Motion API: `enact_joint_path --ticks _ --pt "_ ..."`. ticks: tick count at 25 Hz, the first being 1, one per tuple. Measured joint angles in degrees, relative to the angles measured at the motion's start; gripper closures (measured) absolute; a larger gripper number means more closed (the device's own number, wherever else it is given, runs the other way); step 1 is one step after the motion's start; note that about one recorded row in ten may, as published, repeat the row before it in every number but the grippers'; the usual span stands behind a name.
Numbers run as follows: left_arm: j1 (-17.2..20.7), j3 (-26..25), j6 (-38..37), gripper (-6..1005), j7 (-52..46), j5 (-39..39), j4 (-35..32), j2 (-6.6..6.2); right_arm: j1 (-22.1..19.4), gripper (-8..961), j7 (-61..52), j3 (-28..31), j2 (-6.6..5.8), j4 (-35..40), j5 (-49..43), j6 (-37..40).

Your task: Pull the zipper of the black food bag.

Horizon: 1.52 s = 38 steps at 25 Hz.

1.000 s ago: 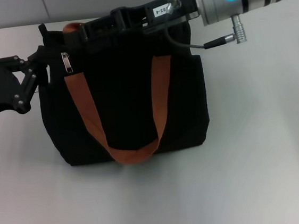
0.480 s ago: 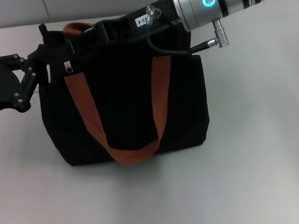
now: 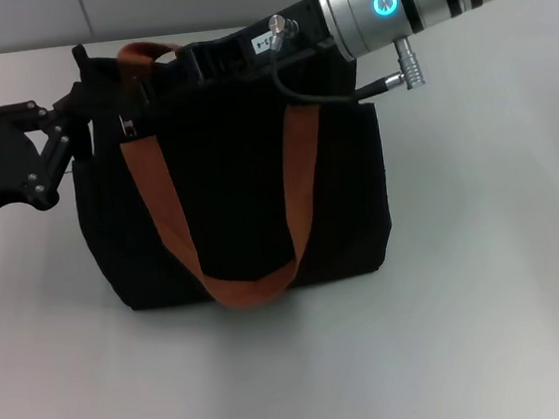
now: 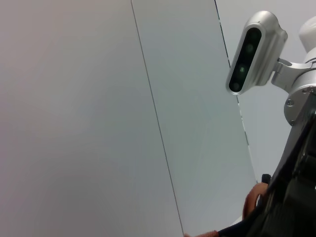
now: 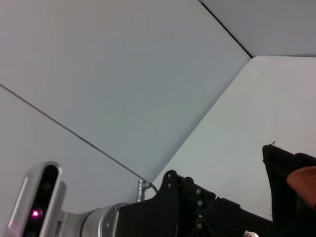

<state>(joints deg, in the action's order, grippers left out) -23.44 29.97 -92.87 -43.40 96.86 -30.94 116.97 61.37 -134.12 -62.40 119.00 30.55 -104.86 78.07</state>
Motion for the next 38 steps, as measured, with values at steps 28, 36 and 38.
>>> enact_joint_path --ticks 28,36,38 --pt "-0.34 0.00 -1.53 972 -0.37 -0.71 -0.09 -0.09 1.27 627 -0.06 -3.33 0.44 0.07 0.04 -2.93" --pt "-0.61 0.01 -2.02 972 -1.11 -0.71 -0.09 -0.18 1.71 679 -0.14 -3.41 0.53 -0.11 0.10 -3.22" --pt "-0.76 0.00 -2.42 972 -1.13 -0.71 -0.09 -0.18 1.75 679 -0.15 -3.62 0.53 -0.12 0.10 -3.46"
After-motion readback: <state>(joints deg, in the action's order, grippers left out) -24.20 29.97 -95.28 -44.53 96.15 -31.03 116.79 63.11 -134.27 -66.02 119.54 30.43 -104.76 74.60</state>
